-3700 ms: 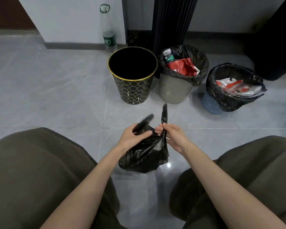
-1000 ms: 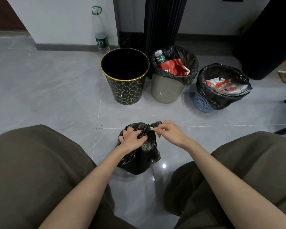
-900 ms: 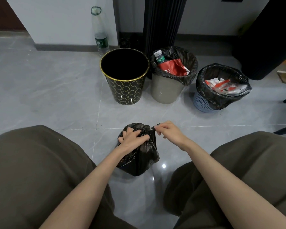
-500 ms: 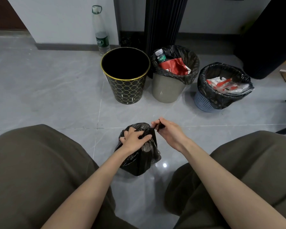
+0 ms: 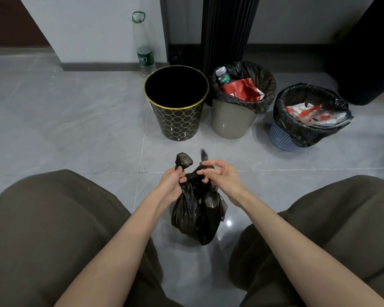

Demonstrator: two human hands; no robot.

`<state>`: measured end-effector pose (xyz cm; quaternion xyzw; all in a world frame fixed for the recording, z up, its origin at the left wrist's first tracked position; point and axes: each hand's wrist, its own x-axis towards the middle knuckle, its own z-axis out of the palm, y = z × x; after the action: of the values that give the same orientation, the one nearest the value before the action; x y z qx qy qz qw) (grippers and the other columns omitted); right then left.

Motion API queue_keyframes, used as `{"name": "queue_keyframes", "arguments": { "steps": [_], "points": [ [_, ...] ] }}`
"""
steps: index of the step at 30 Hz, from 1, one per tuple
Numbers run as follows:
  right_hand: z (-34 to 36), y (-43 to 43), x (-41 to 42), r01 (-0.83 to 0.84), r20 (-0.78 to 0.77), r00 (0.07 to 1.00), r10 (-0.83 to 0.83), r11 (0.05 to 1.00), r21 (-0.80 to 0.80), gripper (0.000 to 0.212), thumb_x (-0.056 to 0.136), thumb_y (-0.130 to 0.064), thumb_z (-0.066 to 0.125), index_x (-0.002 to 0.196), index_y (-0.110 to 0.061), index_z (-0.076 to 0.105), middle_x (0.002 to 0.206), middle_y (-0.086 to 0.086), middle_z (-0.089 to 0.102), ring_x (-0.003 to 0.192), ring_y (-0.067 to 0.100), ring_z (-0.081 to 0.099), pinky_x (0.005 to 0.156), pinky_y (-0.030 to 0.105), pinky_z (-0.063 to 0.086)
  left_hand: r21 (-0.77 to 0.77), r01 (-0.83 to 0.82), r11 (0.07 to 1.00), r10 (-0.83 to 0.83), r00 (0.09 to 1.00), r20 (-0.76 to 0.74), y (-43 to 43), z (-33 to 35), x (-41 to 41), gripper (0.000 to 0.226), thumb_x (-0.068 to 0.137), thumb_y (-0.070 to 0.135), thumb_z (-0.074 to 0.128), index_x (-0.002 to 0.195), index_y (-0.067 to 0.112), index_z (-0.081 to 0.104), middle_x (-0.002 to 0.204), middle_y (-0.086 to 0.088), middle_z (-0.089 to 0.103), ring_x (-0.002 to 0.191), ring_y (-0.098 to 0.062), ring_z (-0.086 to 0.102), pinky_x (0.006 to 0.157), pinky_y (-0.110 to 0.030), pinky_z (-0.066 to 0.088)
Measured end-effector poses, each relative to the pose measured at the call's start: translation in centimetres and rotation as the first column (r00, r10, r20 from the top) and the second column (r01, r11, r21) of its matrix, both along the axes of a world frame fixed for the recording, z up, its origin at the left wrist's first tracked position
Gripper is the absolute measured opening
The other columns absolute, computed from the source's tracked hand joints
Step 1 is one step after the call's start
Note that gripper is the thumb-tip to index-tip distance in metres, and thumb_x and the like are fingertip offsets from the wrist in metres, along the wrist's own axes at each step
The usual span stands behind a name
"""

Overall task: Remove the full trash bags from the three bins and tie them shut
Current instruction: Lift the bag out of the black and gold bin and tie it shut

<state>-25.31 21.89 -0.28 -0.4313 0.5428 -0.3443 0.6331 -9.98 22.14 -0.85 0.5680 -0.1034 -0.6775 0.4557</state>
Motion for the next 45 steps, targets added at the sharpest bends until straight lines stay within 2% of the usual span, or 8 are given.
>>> {"name": "queue_keyframes", "arguments": {
  "steps": [6,11,18,22,26,34,42,45],
  "points": [
    [-1.6,0.8,1.4,0.051,-0.054,0.997,-0.050,0.998,0.021,0.019,0.090,0.003,0.056,0.107,0.001,0.048,0.077,0.011,0.070,0.049,0.008,0.054,0.057,0.018,0.052,0.046,-0.167,0.985,0.172,0.973,-0.156,0.4,0.2,-0.1,0.030,0.104,0.012,0.025,0.075,0.015,0.033,0.061,0.000,0.030,0.043,-0.009,0.030,0.055,-0.021,0.027],
    [-3.0,0.8,2.1,-0.151,-0.305,0.944,0.124,0.986,-0.068,0.025,0.091,-0.002,0.056,0.115,-0.008,0.059,0.084,0.004,0.071,0.068,-0.002,0.060,0.065,0.018,0.050,-0.115,0.129,0.985,-0.079,0.927,0.367,0.4,1.2,0.9,0.023,0.101,0.005,0.026,0.096,0.011,0.048,0.064,-0.001,0.040,0.059,-0.014,0.044,0.058,-0.023,0.039],
    [-3.4,0.8,2.1,-0.408,-0.570,0.781,0.257,0.900,-0.153,0.048,0.092,0.002,0.048,0.134,-0.021,0.051,0.100,0.012,0.071,0.100,0.021,0.064,0.092,0.022,0.041,0.003,0.806,0.591,-0.178,0.127,0.976,0.7,5.8,3.9,0.094,0.085,-0.012,0.030,0.141,0.057,-0.002,0.086,-0.002,0.051,0.076,-0.017,0.053,0.074,-0.026,0.043],
    [-3.6,0.8,2.0,-0.414,-0.592,0.762,0.261,0.900,-0.135,0.060,0.091,0.003,0.045,0.142,-0.027,0.039,0.090,0.011,0.069,0.094,0.026,0.064,0.091,0.027,0.044,0.448,0.829,0.333,0.006,-0.478,0.879,0.4,6.0,4.7,0.089,0.082,-0.010,0.044,0.143,0.049,0.018,0.101,0.003,0.037,0.076,-0.015,0.046,0.065,-0.027,0.041],
    [-3.7,0.6,1.8,-0.438,-0.649,0.709,0.278,0.894,-0.096,0.064,0.092,0.001,0.043,0.148,-0.027,0.031,0.101,0.016,0.070,0.102,0.029,0.062,0.096,0.035,0.045,0.754,0.577,0.315,0.033,-0.800,0.599,-0.3,5.4,5.5,0.035,0.086,-0.002,0.053,0.116,0.016,0.059,0.118,-0.005,0.043,0.103,-0.023,0.052,0.074,-0.030,0.048],
    [-4.0,0.7,1.7,-0.501,-0.724,0.616,0.311,0.863,-0.056,0.065,0.086,0.009,0.038,0.147,-0.015,0.034,0.092,0.006,0.073,0.099,0.024,0.063,0.094,0.028,0.045,0.732,0.629,0.261,-0.342,-0.649,0.679,0.1,5.1,5.6,0.033,0.087,0.030,0.048,0.103,0.004,0.059,0.112,-0.015,0.058,0.101,-0.030,0.056,0.077,-0.033,0.045],
    [-4.2,0.6,1.7,-0.496,-0.747,0.600,0.286,0.866,-0.067,0.058,0.087,0.008,0.038,0.141,-0.011,0.042,0.093,0.007,0.074,0.101,0.025,0.064,0.096,0.032,0.045,0.615,0.745,0.261,-0.299,-0.543,0.785,-0.1,5.4,7.5,0.063,0.089,0.000,0.040,0.141,0.025,0.015,0.107,-0.008,0.057,0.093,-0.030,0.058,0.081,-0.036,0.049],
    [-4.0,0.8,1.7,-0.480,-0.699,0.643,0.312,0.876,-0.051,0.055,0.088,0.004,0.040,0.140,-0.013,0.045,0.097,0.008,0.073,0.101,0.025,0.064,0.097,0.033,0.045,0.680,0.679,0.276,-0.296,-0.613,0.732,-0.5,6.2,7.3,0.032,0.095,0.011,0.037,0.125,0.016,0.047,0.110,-0.009,0.060,0.099,-0.029,0.058,0.078,-0.034,0.046]
  ]
}}
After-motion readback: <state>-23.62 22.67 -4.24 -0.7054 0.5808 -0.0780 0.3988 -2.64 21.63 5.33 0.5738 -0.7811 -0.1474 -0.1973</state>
